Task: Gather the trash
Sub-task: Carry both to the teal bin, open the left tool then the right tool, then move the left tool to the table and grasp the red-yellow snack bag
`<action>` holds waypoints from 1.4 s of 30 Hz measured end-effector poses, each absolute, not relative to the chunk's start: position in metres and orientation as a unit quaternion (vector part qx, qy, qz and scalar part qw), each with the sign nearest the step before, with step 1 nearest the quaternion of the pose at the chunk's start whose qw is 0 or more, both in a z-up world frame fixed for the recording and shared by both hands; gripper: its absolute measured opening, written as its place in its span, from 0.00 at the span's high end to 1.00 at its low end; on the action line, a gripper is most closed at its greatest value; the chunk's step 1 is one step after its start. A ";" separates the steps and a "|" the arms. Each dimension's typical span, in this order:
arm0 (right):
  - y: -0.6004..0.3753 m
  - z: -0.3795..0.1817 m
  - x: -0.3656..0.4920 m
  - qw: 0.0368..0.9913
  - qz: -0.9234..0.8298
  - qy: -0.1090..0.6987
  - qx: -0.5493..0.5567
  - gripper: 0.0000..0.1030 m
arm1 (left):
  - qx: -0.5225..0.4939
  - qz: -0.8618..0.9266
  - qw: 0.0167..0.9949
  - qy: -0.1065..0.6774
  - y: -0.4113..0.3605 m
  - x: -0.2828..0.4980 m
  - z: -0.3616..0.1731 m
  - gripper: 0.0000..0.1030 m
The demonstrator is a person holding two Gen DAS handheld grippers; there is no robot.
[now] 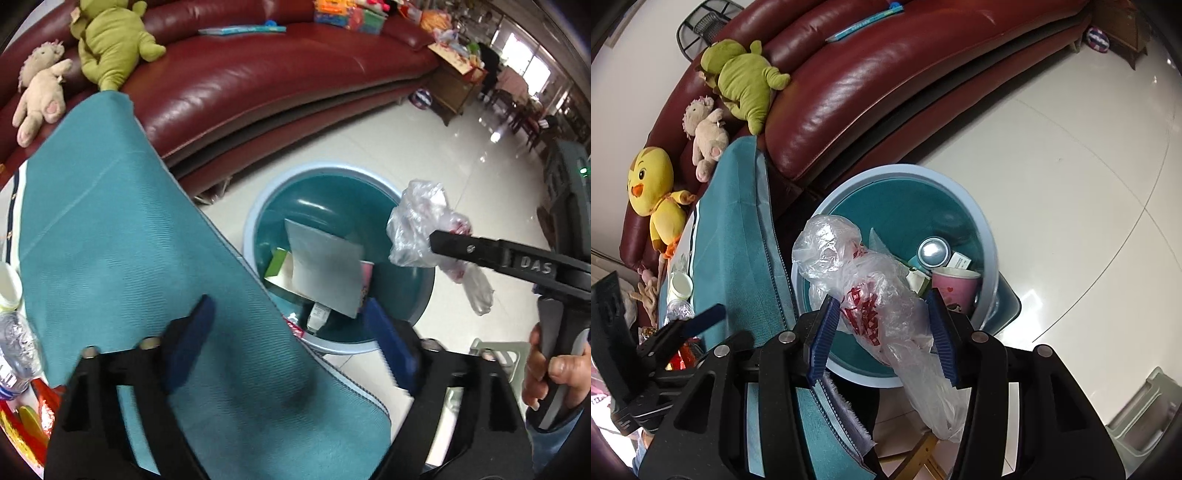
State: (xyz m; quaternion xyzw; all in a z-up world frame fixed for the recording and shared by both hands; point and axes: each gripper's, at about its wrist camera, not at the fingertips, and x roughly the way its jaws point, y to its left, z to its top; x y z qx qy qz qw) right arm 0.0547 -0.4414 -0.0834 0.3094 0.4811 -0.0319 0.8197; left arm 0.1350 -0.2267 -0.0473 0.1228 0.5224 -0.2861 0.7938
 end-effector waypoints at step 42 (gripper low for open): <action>-0.318 -0.037 0.056 0.820 0.012 0.525 0.228 0.23 | 0.002 -0.192 0.852 0.488 -0.022 0.090 0.013 0.06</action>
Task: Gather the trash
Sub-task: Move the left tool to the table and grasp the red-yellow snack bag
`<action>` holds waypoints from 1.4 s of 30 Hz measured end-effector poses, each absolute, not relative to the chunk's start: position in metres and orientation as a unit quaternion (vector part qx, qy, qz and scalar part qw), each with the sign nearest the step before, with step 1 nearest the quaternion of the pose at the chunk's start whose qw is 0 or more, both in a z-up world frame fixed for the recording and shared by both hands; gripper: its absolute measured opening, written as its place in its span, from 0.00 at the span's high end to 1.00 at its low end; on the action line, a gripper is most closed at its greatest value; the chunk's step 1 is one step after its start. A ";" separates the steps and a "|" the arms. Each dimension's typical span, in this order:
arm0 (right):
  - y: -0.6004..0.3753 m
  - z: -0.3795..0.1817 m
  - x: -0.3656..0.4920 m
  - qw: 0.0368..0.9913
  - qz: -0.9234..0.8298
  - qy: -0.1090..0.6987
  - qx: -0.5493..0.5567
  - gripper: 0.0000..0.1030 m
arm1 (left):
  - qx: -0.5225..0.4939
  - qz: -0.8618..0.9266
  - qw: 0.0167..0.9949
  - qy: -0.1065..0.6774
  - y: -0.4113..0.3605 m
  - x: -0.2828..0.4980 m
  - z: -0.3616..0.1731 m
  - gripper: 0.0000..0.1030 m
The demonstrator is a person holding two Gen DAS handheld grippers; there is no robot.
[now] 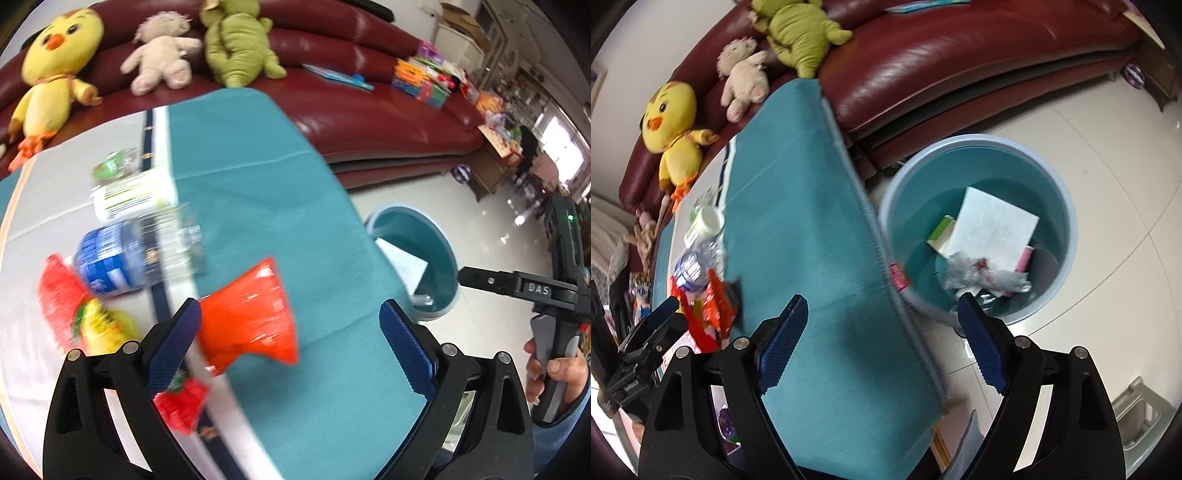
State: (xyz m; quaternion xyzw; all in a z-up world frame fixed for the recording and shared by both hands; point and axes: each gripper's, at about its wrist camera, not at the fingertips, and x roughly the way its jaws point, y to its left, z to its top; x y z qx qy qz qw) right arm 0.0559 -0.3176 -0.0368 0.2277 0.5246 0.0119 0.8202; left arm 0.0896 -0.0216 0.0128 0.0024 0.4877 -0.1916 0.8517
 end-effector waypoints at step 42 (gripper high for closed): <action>-0.203 -0.042 0.080 0.805 0.092 0.571 0.135 0.23 | -0.161 -0.026 0.818 0.552 0.120 0.096 -0.052 0.60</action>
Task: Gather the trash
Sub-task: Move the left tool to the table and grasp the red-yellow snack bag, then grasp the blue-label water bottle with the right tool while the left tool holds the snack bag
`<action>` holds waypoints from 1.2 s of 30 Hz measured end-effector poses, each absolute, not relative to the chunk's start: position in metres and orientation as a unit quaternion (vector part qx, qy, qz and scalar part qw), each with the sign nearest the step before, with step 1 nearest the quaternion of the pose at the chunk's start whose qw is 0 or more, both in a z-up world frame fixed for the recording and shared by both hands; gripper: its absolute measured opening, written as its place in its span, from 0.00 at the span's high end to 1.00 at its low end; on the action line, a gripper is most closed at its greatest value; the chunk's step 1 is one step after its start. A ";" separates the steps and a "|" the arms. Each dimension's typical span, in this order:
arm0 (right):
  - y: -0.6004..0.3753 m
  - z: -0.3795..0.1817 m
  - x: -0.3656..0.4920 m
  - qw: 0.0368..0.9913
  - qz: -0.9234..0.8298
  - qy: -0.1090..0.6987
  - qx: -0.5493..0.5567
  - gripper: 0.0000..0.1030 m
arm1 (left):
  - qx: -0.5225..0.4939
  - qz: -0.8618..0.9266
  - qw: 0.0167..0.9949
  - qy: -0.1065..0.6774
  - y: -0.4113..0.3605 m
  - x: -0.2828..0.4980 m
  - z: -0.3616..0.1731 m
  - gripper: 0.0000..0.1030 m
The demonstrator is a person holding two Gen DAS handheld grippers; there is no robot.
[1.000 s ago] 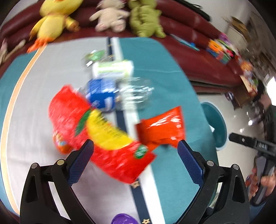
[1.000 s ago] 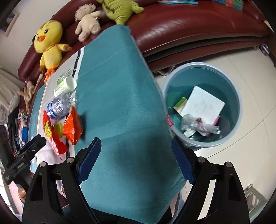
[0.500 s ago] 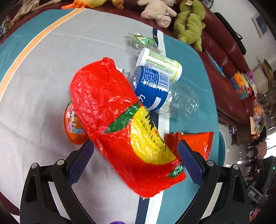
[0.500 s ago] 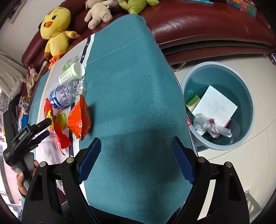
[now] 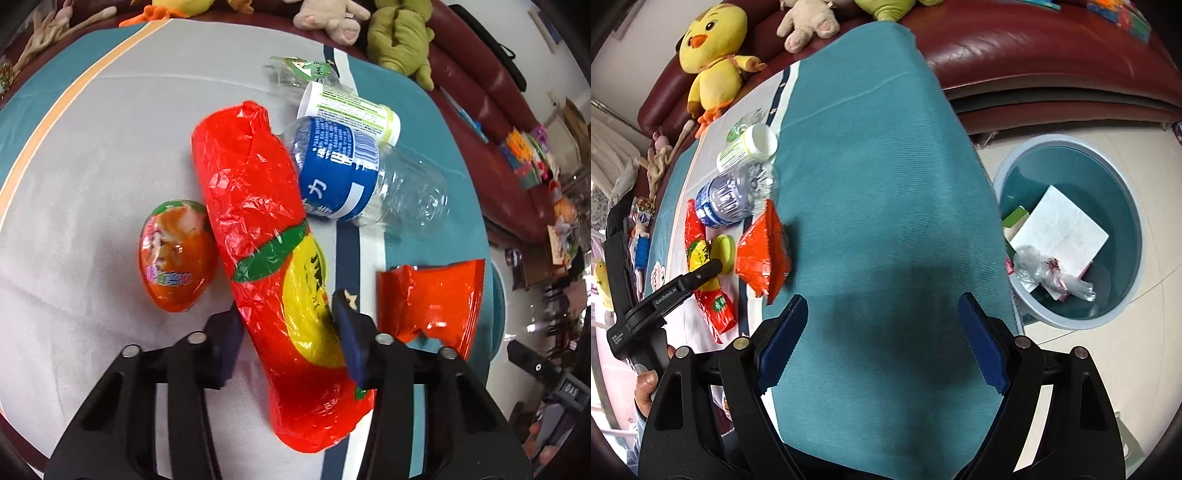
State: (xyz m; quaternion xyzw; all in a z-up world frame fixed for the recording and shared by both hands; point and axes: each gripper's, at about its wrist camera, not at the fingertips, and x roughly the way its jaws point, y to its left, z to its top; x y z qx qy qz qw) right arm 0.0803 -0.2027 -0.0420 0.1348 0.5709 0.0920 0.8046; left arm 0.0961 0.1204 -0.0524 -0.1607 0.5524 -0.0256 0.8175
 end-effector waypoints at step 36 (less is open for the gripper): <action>0.084 -0.038 0.191 0.733 0.280 0.538 -0.308 0.23 | -0.214 -0.041 0.853 0.475 0.267 0.095 -0.032 0.84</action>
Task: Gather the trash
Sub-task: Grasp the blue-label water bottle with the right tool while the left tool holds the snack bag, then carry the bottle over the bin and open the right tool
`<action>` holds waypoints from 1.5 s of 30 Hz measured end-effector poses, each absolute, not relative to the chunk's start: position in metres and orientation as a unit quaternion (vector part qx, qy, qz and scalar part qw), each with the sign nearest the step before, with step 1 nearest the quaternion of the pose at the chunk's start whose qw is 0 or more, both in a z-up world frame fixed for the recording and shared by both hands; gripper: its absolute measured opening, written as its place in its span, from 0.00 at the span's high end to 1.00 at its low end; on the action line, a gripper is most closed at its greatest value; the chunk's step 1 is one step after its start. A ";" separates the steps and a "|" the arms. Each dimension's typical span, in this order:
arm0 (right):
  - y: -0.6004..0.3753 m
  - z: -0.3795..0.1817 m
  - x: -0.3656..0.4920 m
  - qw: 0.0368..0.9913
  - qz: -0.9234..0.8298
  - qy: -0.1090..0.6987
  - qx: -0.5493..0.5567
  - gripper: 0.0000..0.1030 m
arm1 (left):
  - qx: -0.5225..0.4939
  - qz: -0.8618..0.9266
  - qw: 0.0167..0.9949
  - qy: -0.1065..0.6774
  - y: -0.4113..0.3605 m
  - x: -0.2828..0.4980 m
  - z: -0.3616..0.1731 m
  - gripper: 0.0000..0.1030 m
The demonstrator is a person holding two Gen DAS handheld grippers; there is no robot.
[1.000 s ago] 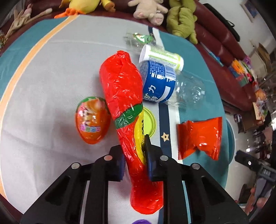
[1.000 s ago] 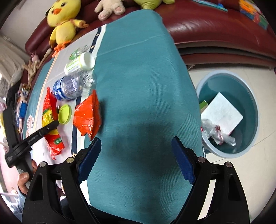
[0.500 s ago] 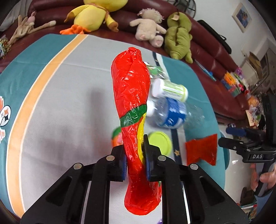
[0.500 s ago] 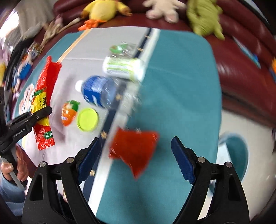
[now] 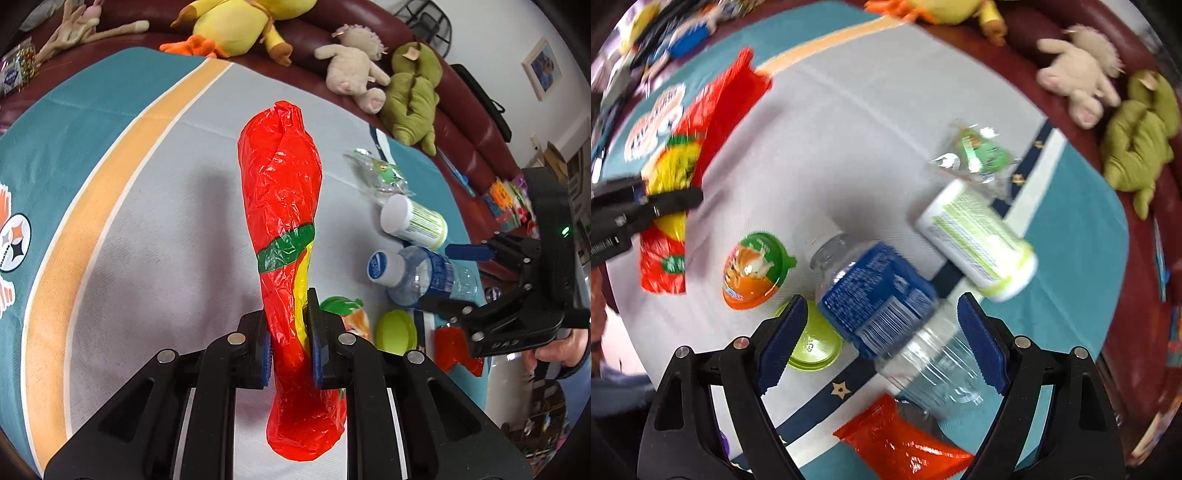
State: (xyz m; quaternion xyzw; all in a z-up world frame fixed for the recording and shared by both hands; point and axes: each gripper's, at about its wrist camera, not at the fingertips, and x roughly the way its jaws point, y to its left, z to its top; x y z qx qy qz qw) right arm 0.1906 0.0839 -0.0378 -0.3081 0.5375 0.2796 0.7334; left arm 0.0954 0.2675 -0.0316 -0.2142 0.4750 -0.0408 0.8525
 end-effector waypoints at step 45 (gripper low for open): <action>-0.163 0.049 0.136 0.846 0.179 0.496 0.084 0.36 | -0.118 -0.170 0.867 0.454 0.094 0.103 0.039 0.84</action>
